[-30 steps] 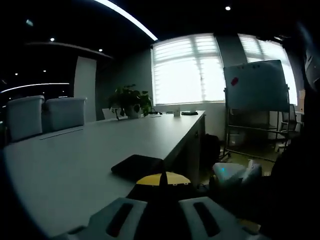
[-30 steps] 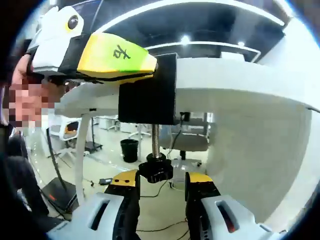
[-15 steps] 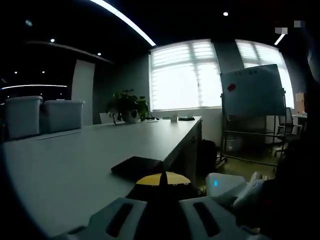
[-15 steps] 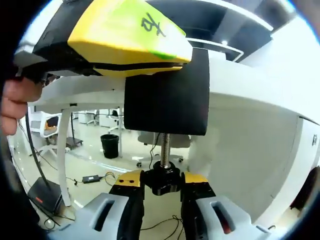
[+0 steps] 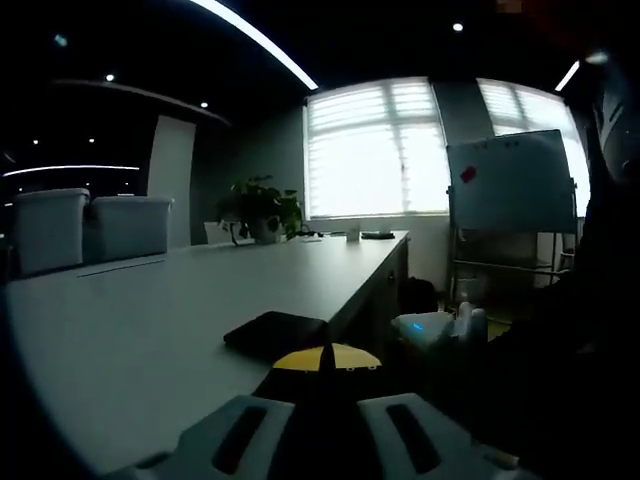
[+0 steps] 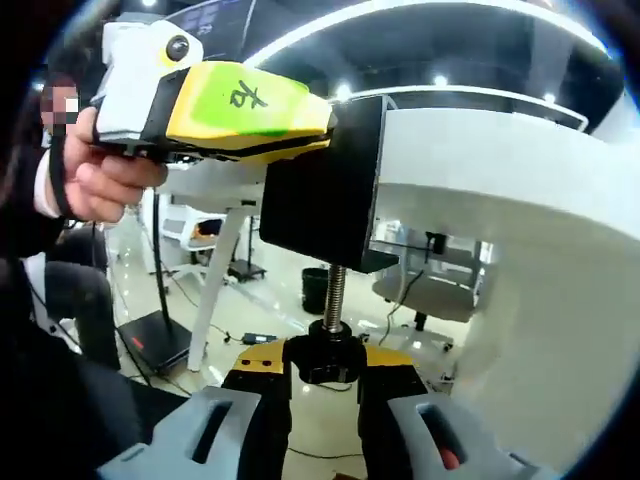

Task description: Clamp the fixed fixture on the desktop, loosen the retaining clip, secure it to the edge of the desk, and tighten the retaining clip.

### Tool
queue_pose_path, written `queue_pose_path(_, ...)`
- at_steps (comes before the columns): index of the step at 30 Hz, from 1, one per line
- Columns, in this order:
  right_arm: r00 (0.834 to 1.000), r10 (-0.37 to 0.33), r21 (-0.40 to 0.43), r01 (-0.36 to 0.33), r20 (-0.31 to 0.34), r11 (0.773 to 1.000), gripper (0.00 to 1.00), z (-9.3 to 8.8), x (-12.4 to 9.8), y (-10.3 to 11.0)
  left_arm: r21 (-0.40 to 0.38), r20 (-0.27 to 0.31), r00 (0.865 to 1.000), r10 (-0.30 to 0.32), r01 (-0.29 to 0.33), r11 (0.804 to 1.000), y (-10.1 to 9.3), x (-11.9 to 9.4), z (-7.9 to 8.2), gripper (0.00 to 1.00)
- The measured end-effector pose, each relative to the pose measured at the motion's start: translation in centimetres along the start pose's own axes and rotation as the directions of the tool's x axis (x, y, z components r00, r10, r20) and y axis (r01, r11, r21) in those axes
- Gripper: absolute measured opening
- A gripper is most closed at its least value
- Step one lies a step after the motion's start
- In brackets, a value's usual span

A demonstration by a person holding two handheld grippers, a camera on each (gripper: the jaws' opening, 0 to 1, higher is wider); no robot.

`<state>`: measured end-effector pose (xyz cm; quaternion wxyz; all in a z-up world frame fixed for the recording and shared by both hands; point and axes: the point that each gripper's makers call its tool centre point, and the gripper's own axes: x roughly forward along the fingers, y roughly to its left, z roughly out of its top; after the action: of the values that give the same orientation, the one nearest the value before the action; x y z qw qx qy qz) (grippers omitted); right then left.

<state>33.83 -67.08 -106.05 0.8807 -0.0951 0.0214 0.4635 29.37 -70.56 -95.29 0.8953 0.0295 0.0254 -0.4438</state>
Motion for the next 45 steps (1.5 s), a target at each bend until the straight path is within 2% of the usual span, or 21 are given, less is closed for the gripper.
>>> queue_pose_path(2,0.996,0.091,-0.054,-0.09,0.016,0.994,0.22,0.1,-0.2,0.1,0.0,-0.007,1.0,-0.001,0.001,1.0,0.0,0.0,0.0,0.01)
queue_pose_path(6,0.978,0.207,-0.078,-0.204,0.024,0.976,0.22,0.2,-0.4,0.3,-0.002,-0.006,1.0,-0.001,0.001,1.0,0.0,0.1,0.0,0.01)
queue_pose_path(9,0.964,0.263,-0.071,-0.26,0.037,0.963,0.22,0.3,-0.4,0.5,0.0,-0.006,1.0,-0.004,0.004,1.0,0.1,0.1,0.0,0.01)
queue_pose_path(12,0.965,0.261,-0.107,-0.255,0.041,0.961,0.24,0.3,-0.2,0.4,0.01,-0.01,1.0,-0.009,0.009,1.0,0.0,0.1,-0.1,0.01)
queue_pose_path(14,0.974,0.225,-0.059,-0.223,0.028,0.973,0.24,0.2,0.1,0.5,0.015,-0.014,1.0,-0.008,0.008,1.0,-0.1,0.2,-0.1,0.01)
queue_pose_path(16,0.986,0.165,-0.085,-0.163,0.008,0.983,0.25,0.0,0.2,0.4,0.025,-0.018,1.0,-0.011,0.012,1.0,-0.1,0.3,-0.1,0.01)
queue_pose_path(18,0.99,0.142,-0.128,-0.143,-0.011,0.981,0.25,0.0,0.3,0.5,0.023,-0.016,1.0,-0.017,0.017,1.0,-0.2,0.3,-0.1,0.01)
queue_pose_path(21,0.996,0.088,-0.089,-0.089,-0.015,0.992,0.25,0.1,-0.1,0.1,0.002,-0.003,1.0,-0.025,0.025,1.0,-0.1,0.2,0.0,0.01)
queue_pose_path(23,0.999,0.042,-0.037,-0.042,-0.014,0.998,0.25,-0.2,-0.6,0.0,0.001,0.002,1.0,-0.027,0.027,1.0,-0.2,0.2,0.0,0.01)
queue_pose_path(25,0.997,-0.069,0.044,0.071,-0.047,0.997,0.29,-1.3,-1.1,-1.0,-0.005,0.01,0.999,-0.031,0.031,1.0,-0.2,0.2,0.0,0.01)
queue_pose_path(26,0.993,-0.1,0.089,0.106,-0.064,0.99,0.28,-1.9,-1.3,-1.1,-0.007,0.012,0.999,-0.033,0.033,0.999,-0.2,0.2,0.0,0.01)
queue_pose_path(27,0.985,-0.158,0.135,0.166,-0.068,0.977,0.27,-2.3,-1.6,-1.5,-0.008,0.017,0.999,-0.035,0.035,0.999,-0.2,0.2,0.1,0.01)
queue_pose_path(31,0.956,-0.285,0.151,0.293,-0.077,0.944,0.29,-2.7,-2.6,-0.5,0.0,0.017,0.999,-0.044,0.044,0.999,-0.3,0.1,0.1,0.01)
queue_pose_path(35,0.907,-0.405,0.123,0.417,-0.115,0.9,0.32,-3.0,-3.1,0.7,0.003,0.031,0.998,-0.059,0.059,0.998,-0.3,0.0,0.1,0.01)
queue_pose_path(36,0.903,-0.411,0.115,0.424,-0.123,0.898,0.33,-3.1,-2.9,1.2,-0.001,0.037,0.998,-0.06,0.06,0.998,-0.3,0.0,0.1,0.01)
queue_pose_path(40,0.844,-0.519,0.095,0.532,-0.133,0.841,0.35,-2.6,-2.7,0.7,-0.005,0.052,0.996,-0.069,0.07,0.998,-0.2,-0.1,0.2,0.01)
queue_pose_path(42,0.792,-0.593,0.102,0.609,-0.147,0.787,0.42,-2.6,-2.9,-0.5,-0.008,0.058,0.995,-0.076,0.077,0.997,-0.2,-0.2,0.2,0.01)
queue_pose_path(45,0.756,-0.634,0.118,0.653,-0.162,0.748,0.42,-2.7,-2.6,-1.3,-0.006,0.061,0.995,-0.082,0.082,0.997,-0.2,-0.3,0.3,0.01)
